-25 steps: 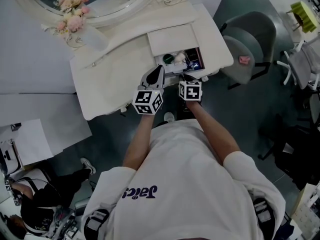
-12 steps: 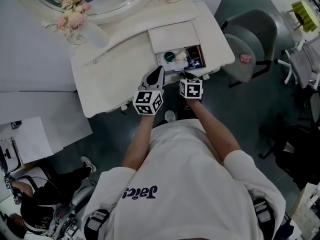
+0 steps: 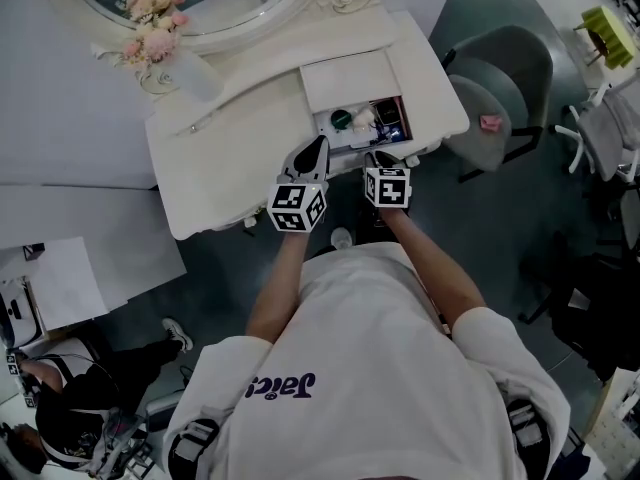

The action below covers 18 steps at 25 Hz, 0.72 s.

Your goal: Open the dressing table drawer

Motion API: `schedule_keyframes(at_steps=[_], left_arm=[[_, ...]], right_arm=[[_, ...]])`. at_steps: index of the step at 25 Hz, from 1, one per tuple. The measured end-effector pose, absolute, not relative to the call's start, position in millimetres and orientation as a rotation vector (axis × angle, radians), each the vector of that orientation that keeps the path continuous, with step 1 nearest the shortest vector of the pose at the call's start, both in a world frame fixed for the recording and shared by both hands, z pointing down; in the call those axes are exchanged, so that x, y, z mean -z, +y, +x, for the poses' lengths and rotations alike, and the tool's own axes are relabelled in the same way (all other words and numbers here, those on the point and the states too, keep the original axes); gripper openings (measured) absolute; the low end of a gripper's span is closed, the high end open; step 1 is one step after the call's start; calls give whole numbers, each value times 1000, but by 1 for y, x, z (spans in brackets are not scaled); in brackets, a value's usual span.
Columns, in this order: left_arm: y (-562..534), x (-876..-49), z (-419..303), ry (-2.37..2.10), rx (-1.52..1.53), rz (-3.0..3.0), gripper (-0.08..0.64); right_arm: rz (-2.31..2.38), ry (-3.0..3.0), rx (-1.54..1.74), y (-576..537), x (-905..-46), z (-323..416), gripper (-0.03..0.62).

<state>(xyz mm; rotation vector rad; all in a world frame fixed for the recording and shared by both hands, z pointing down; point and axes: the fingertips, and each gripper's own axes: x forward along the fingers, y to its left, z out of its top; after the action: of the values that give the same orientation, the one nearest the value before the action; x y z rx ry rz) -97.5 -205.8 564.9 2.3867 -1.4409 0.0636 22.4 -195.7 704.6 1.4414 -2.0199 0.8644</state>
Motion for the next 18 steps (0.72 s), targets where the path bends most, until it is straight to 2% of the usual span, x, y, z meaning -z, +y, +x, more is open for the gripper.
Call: schedule_keyframes(at_steps=[9, 18], left_arm=[[-212, -539, -107, -1468, -8, 2407, 15], [-210, -485, -111, -1525, 37, 2476, 15]], right_arm=[[1543, -2218, -699, -200, -615, 37, 42], [1589, -2485, -472, -210, -501, 12, 11]])
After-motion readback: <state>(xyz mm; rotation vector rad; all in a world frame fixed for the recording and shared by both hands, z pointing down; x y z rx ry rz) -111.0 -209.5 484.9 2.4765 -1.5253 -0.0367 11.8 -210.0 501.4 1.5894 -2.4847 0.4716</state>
